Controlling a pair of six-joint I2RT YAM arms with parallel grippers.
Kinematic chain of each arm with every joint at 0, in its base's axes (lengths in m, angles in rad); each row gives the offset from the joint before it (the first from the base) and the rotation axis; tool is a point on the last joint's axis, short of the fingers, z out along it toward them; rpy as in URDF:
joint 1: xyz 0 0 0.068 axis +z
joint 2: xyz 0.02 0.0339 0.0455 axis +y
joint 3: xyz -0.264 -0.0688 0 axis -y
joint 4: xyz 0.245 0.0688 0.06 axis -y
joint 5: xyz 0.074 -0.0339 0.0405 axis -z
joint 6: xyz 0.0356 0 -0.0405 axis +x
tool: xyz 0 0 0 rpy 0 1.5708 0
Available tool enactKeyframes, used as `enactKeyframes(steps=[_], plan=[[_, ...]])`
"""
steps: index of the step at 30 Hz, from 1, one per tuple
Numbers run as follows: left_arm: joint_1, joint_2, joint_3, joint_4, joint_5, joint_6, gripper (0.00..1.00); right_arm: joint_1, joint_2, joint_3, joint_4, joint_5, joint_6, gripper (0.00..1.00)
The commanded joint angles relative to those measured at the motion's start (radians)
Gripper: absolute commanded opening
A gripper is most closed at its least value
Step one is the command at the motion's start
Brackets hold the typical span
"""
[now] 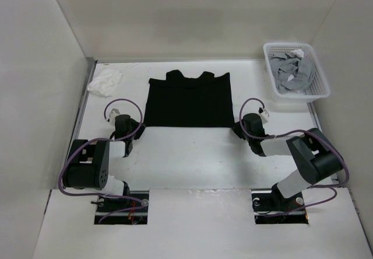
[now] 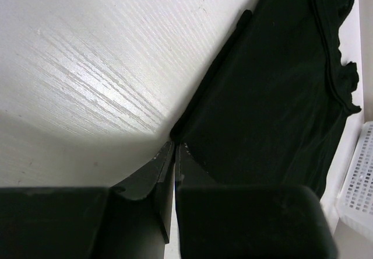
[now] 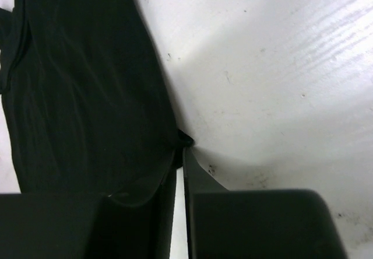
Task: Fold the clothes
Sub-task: Fold the tank top
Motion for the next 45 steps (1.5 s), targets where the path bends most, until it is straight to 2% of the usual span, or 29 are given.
enactKeyframes(steps=[1,3,7,10,13,16,19,22,27,30,32,36,39,42,45], plan=[[-0.005,-0.032,0.030,0.011,-0.003,0.014,0.01,0.010,0.024,0.035,0.027,0.023,-0.003,0.10],[-0.002,-0.038,0.030,0.011,-0.003,0.014,0.01,0.013,0.030,0.039,0.030,0.034,-0.011,0.13],[0.000,-0.043,0.030,0.010,-0.003,0.015,0.01,0.015,0.039,0.049,0.023,0.031,-0.013,0.30],[-0.004,-0.044,0.030,0.003,-0.006,0.015,0.01,0.015,0.018,0.035,0.014,0.036,-0.010,0.34],[-0.004,-0.044,0.030,0.003,-0.008,0.015,0.01,0.015,0.003,0.024,-0.008,0.049,0.007,0.34],[-0.004,-0.044,0.032,0.003,-0.009,0.015,0.01,0.022,0.029,0.027,-0.006,0.072,0.015,0.30],[-0.001,-0.050,0.037,0.003,-0.009,0.012,0.01,0.022,0.075,0.042,0.017,0.063,0.021,0.17],[0.001,-0.064,0.043,-0.003,-0.009,0.009,0.01,0.022,0.082,0.045,0.032,0.068,0.023,0.09],[0.000,-0.101,0.052,-0.029,-0.008,0.012,0.01,0.030,0.014,0.030,0.029,0.074,0.007,0.02],[-0.005,-0.188,0.061,-0.072,0.002,0.018,0.00,0.044,-0.107,0.007,-0.005,0.078,-0.036,0.00],[-0.013,-0.304,0.086,-0.148,-0.004,0.040,0.00,0.056,-0.251,0.001,-0.093,0.097,-0.075,0.00],[-0.027,-0.599,0.185,-0.366,-0.037,0.095,0.00,0.132,-0.627,0.056,-0.380,0.164,-0.195,0.00],[-0.048,-0.771,0.269,-0.501,-0.070,0.116,0.00,0.198,-0.846,0.148,-0.578,0.207,-0.263,0.00],[-0.077,-0.915,0.387,-0.637,-0.090,0.144,0.00,0.316,-1.003,0.290,-0.779,0.302,-0.321,0.00],[-0.096,-1.016,0.516,-0.762,-0.110,0.175,0.00,0.508,-1.080,0.447,-0.929,0.446,-0.364,0.00]])
